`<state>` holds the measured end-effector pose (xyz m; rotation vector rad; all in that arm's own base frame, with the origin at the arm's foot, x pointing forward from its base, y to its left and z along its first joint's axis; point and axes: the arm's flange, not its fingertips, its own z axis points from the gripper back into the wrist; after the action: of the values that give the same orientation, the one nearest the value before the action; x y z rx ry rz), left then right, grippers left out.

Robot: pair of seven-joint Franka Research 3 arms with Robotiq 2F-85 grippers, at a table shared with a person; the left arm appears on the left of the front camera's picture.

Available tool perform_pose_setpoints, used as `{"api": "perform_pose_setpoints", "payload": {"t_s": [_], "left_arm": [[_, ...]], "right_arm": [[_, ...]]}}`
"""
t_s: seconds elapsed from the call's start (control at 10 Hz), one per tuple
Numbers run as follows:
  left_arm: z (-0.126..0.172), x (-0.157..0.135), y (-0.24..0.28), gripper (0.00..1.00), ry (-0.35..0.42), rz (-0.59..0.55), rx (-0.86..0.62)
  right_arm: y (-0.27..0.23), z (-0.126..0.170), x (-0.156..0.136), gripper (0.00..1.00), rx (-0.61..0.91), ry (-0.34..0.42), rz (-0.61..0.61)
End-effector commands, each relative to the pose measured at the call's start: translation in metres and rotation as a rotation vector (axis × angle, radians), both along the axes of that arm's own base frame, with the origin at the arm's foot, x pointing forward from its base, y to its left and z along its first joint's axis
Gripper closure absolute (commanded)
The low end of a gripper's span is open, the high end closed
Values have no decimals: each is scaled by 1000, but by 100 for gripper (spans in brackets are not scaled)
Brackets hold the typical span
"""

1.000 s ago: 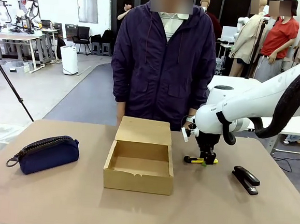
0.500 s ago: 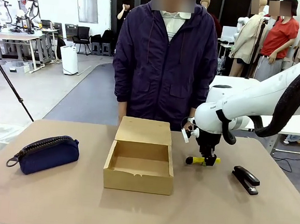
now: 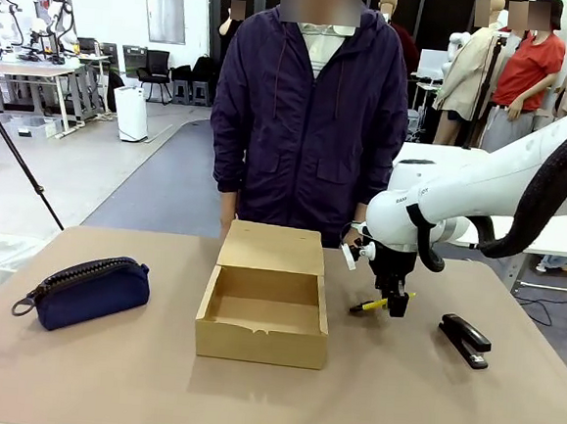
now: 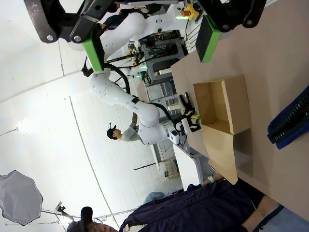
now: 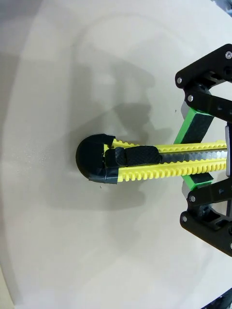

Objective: Pack the items into the box.
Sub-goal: Pick up the item specified by the human and place it in the Mailer Box.

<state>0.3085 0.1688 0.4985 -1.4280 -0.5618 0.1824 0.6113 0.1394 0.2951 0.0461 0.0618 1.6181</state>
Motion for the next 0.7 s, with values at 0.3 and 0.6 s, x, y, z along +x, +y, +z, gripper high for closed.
{"api": "perform_pose_setpoints", "payload": {"t_s": [0.3, 0.6], "left_arm": [[2, 1, 1, 0, -23, -2, -16], [2, 1, 1, 0, -23, -2, -16]], "right_arm": [[-8, 11, 11, 100, 121, 103, 33], [-24, 50, 1, 100, 154, 68, 23]]}}
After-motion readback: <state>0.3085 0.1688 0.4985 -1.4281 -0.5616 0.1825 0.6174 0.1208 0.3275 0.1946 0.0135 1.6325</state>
